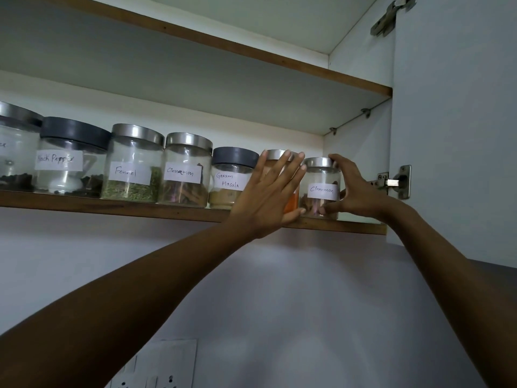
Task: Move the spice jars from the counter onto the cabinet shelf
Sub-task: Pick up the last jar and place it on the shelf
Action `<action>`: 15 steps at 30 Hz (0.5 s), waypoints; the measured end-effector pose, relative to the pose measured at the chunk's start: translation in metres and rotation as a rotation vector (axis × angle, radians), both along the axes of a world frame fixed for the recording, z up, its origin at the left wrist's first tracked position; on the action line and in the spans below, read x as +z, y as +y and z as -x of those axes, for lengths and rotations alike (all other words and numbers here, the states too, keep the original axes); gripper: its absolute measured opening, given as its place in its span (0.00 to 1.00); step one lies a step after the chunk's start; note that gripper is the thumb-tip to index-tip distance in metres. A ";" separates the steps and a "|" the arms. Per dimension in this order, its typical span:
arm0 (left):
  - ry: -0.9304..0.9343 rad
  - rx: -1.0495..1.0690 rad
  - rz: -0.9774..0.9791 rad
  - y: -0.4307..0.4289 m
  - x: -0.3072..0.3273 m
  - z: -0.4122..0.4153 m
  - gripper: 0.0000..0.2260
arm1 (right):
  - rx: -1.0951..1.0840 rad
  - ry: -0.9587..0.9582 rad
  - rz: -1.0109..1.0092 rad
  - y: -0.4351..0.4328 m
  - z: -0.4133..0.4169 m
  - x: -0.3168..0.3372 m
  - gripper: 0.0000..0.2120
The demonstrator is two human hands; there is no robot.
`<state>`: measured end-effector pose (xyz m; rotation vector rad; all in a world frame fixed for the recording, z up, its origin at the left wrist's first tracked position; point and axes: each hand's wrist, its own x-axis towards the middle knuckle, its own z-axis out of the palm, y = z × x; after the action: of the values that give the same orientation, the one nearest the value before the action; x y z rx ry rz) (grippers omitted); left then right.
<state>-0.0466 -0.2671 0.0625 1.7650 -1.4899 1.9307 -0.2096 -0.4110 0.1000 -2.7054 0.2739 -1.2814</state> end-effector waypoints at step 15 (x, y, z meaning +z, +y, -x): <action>-0.012 -0.027 0.003 0.006 -0.004 0.005 0.28 | -0.262 -0.387 0.179 0.034 -0.009 -0.046 0.31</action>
<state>-0.0520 -0.2611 0.0590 1.7261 -1.5066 1.9323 -0.2010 -0.3771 0.0540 -2.5436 0.4995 -1.9517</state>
